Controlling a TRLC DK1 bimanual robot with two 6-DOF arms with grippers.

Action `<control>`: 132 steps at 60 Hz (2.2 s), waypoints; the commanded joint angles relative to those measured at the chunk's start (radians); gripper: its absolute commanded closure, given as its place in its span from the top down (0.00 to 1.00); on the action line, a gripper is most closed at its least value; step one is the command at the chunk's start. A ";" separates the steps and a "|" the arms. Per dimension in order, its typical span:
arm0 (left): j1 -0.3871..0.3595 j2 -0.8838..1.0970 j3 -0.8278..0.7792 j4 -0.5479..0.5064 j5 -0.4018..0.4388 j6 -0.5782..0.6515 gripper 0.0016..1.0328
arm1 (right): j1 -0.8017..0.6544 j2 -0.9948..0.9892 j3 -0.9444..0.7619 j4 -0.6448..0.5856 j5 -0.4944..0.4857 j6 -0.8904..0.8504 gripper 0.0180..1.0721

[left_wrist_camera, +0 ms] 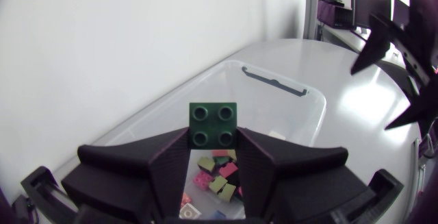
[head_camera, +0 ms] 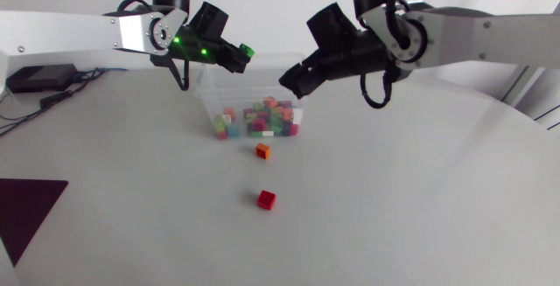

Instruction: Place the duplo bricks in the container

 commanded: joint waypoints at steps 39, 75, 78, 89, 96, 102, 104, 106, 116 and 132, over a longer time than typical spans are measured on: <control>0.008 -0.128 -0.123 -0.302 -0.118 0.024 0.95 | 0.273 0.077 -0.217 -0.294 0.070 -0.122 0.86; -0.056 -0.176 -0.378 -0.346 -0.156 0.077 0.94 | 0.324 0.305 -0.051 -0.389 0.123 -0.142 0.86; -0.053 -0.176 -0.352 -0.345 -0.154 0.079 0.94 | 0.324 0.307 -0.048 -0.391 0.123 -0.144 0.86; -0.041 -0.175 -0.266 -0.331 -0.156 0.085 0.94 | 0.324 0.301 -0.046 -0.398 0.123 -0.145 0.86; -0.047 -0.173 -0.251 -0.262 -0.156 0.085 0.94 | 0.324 0.284 -0.051 -0.398 0.123 -0.145 0.86; -0.055 -0.173 -0.232 -0.231 -0.154 0.085 0.94 | 0.324 0.270 -0.051 -0.397 0.126 -0.142 0.86; -0.058 -0.178 -0.232 -0.211 -0.153 0.083 0.94 | 0.325 0.268 -0.051 -0.397 0.124 -0.141 0.86; -0.058 -0.188 -0.235 -0.191 -0.153 0.080 0.94 | 0.324 0.267 -0.052 -0.395 0.124 -0.141 0.86; -0.055 -0.395 -0.386 0.024 -0.131 0.019 0.95 | 0.324 0.268 -0.065 -0.386 0.129 -0.139 0.86; -0.023 -0.678 -0.539 0.004 -0.131 0.021 0.94 | 0.320 0.296 -0.051 -0.372 0.146 -0.139 0.86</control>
